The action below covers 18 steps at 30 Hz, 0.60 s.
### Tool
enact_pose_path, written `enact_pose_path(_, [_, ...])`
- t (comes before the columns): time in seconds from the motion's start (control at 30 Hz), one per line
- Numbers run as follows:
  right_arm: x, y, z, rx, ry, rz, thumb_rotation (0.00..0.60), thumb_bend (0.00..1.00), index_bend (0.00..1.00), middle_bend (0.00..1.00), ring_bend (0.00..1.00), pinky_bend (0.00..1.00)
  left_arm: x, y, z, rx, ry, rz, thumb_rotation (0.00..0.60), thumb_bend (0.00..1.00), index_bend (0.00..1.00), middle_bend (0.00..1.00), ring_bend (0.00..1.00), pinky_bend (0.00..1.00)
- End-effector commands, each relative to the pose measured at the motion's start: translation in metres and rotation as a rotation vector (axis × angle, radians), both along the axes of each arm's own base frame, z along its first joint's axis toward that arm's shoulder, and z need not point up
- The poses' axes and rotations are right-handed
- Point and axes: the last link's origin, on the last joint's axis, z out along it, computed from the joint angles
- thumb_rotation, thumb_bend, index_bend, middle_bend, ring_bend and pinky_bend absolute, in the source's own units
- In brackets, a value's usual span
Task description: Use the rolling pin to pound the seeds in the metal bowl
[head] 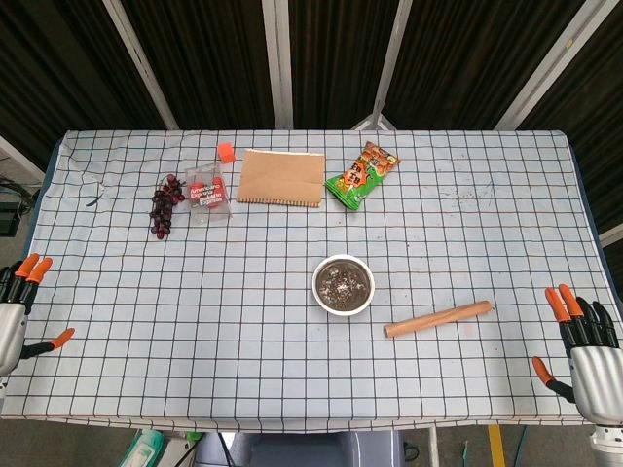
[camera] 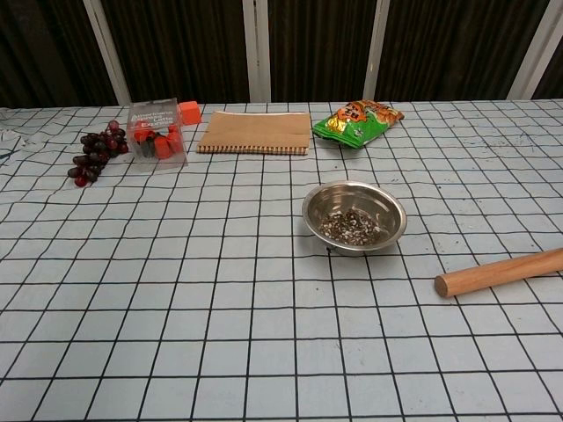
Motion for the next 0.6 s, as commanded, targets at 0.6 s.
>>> enact_pose_path(0.6, [0.019,-0.021,-0.016,0.087,-0.001,0.28,0.6,0.32,0.35,0.25,0.0,0.0,0.0,0.0,0.0,0.002,-0.02,0.006,0.6,0.07,0.0,0.0,0.0,0.0])
